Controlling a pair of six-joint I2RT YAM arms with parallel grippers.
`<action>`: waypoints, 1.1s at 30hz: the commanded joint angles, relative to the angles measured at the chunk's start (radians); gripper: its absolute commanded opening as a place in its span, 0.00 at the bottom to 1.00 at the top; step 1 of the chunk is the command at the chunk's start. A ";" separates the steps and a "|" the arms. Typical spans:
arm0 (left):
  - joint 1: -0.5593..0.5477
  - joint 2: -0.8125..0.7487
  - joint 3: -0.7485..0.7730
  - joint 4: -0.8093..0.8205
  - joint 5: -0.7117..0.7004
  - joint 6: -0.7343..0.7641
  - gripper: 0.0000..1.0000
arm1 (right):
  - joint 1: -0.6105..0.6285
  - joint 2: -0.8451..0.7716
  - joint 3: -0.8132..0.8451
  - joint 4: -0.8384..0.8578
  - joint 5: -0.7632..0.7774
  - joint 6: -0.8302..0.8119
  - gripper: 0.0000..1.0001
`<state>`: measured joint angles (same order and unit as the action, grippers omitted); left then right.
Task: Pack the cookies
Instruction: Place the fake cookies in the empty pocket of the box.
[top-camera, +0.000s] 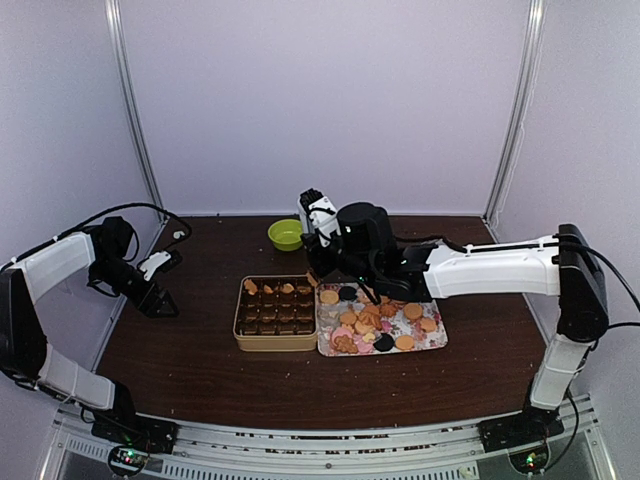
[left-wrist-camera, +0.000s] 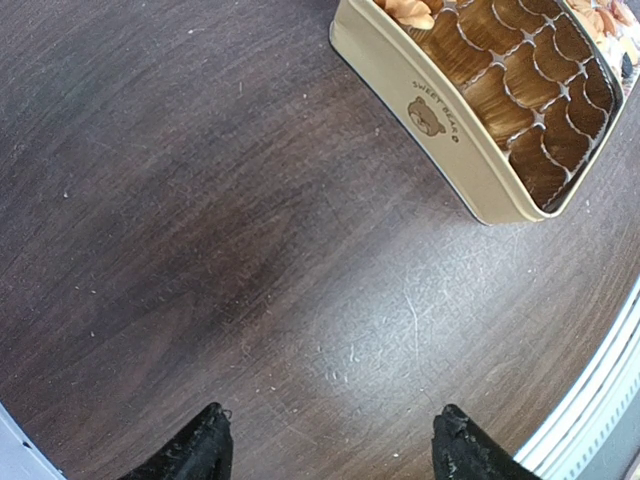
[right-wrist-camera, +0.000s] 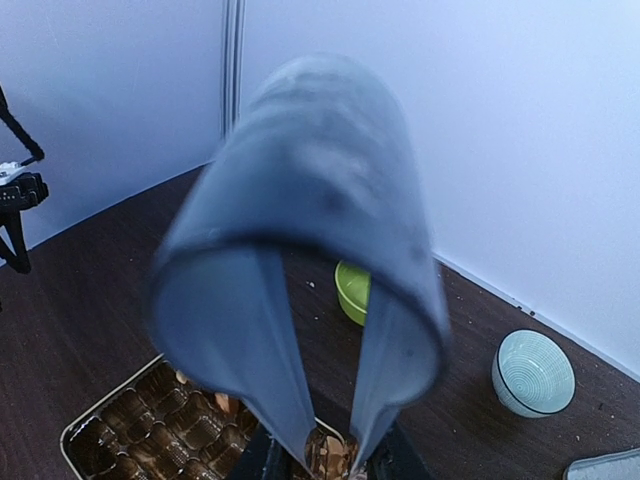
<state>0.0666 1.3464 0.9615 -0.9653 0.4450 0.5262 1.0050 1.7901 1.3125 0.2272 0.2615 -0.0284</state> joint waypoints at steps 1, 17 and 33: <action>0.009 -0.009 0.019 -0.006 0.001 0.016 0.71 | 0.010 0.019 0.053 0.027 -0.006 -0.016 0.00; 0.010 -0.007 0.019 -0.007 0.001 0.021 0.71 | 0.018 0.084 0.106 0.002 -0.010 -0.001 0.00; 0.010 -0.013 0.018 -0.011 -0.002 0.025 0.71 | 0.022 0.119 0.129 -0.027 0.022 -0.013 0.24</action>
<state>0.0666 1.3464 0.9615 -0.9695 0.4446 0.5335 1.0180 1.9057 1.3926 0.2016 0.2592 -0.0387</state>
